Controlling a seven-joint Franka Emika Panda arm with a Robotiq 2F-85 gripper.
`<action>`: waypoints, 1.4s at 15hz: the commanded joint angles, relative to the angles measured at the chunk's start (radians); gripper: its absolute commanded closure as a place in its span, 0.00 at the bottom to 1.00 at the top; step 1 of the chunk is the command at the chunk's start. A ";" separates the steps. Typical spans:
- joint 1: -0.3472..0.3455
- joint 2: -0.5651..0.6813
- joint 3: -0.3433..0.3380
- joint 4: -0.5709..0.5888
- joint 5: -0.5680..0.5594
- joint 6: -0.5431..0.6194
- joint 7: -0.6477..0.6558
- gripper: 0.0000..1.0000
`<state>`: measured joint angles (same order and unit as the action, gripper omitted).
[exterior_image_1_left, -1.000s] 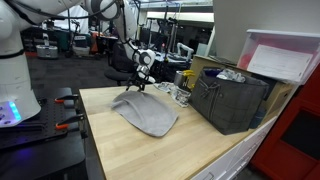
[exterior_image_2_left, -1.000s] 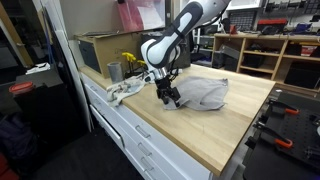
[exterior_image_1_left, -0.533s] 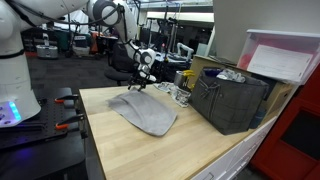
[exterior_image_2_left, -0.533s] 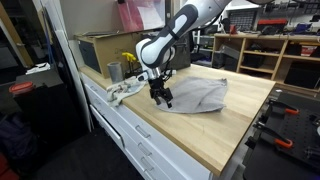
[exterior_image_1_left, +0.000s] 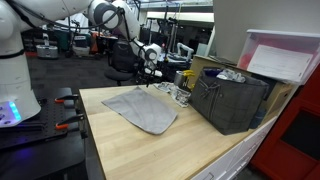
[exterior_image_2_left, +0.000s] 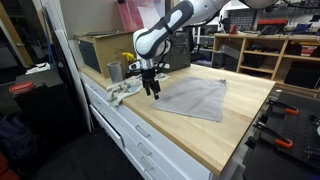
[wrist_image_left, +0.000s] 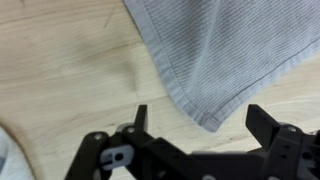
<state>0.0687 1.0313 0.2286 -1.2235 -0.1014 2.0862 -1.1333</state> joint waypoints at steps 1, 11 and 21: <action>-0.033 -0.087 -0.020 -0.103 0.022 0.083 0.021 0.00; -0.148 -0.438 -0.075 -0.517 0.030 0.112 0.115 0.00; -0.142 -0.794 -0.107 -1.016 0.176 0.235 0.514 0.00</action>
<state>-0.0734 0.3730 0.1297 -2.0450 0.0059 2.2420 -0.7126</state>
